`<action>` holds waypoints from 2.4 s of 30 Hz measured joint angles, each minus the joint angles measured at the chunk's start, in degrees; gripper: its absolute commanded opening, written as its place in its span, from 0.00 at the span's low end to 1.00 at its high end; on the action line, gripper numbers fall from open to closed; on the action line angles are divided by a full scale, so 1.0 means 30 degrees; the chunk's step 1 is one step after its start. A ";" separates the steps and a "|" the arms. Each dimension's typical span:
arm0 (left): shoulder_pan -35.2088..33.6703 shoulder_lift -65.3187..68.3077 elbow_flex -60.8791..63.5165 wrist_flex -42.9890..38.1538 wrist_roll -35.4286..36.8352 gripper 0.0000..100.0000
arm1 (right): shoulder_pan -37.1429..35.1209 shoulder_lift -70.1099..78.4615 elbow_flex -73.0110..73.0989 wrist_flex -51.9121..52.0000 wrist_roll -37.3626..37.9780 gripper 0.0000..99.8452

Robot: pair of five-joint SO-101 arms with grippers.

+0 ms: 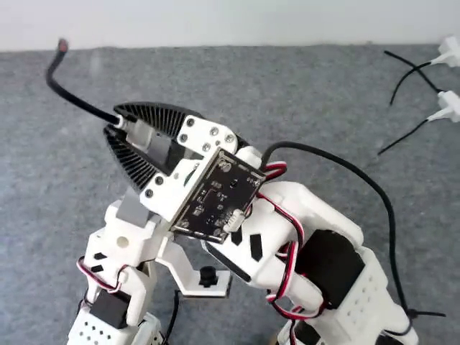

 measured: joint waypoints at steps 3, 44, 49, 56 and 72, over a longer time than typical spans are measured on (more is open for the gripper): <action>-0.0234 0.0000 0.0000 0.0000 0.0000 0.34 | -0.0029 -0.0059 0.0000 0.0088 0.0000 0.01; -0.0938 -0.0117 0.0850 0.0000 -0.0029 0.34 | 0.0498 -0.1612 -0.0410 0.1729 -0.0059 0.01; -0.0469 -0.0117 0.0850 -0.0586 -0.0322 0.34 | 0.0527 -0.1495 -0.0440 0.1582 -0.0059 0.01; -0.0117 -0.0176 0.0850 -0.0850 -0.0762 0.34 | 0.0498 -0.1495 -0.0440 0.2667 -0.0059 0.01; -0.0088 -0.0176 0.0850 -0.0850 -0.0821 0.34 | 0.0527 -0.2842 -0.0440 0.5685 -0.0059 0.01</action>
